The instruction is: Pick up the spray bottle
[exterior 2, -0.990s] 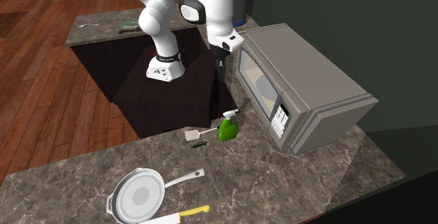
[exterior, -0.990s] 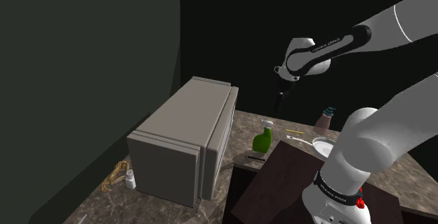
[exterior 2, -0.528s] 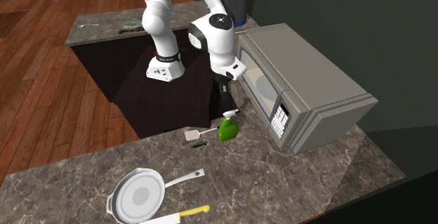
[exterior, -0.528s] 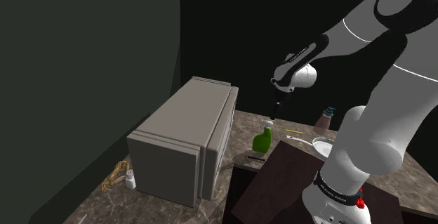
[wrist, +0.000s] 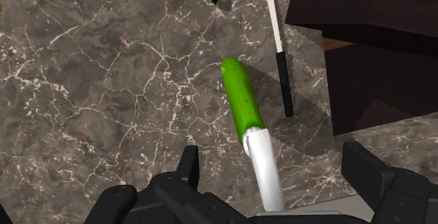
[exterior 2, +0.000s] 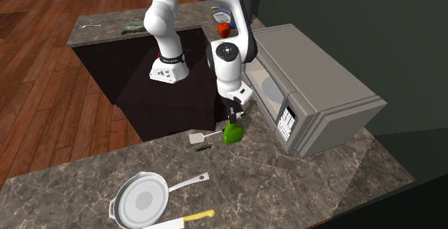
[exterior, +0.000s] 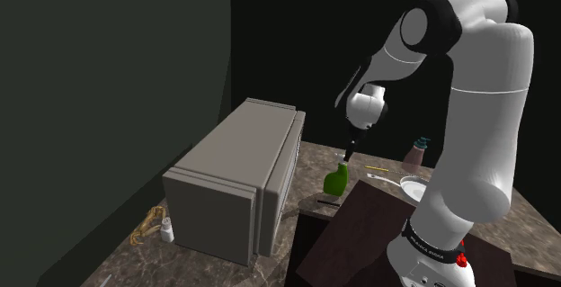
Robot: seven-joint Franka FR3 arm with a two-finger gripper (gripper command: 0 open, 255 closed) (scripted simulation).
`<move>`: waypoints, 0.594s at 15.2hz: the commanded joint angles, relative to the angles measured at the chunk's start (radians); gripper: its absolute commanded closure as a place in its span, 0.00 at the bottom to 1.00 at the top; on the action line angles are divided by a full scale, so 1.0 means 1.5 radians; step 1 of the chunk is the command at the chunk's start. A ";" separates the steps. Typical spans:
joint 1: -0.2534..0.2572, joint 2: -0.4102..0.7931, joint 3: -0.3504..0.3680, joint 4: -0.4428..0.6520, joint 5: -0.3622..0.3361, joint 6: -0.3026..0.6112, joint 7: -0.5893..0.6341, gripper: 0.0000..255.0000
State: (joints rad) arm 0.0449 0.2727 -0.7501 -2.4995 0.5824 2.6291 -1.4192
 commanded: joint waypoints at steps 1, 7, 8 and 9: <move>-0.019 0.023 0.024 0.007 0.037 0.008 -0.029 0.00; -0.051 0.062 0.066 0.018 0.095 0.025 -0.072 1.00; -0.051 0.062 0.066 0.018 0.094 0.024 -0.071 1.00; -0.051 0.062 0.066 0.018 0.095 0.025 -0.072 1.00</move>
State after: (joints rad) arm -0.0307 0.3644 -0.6523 -2.4729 0.7231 2.6656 -1.5260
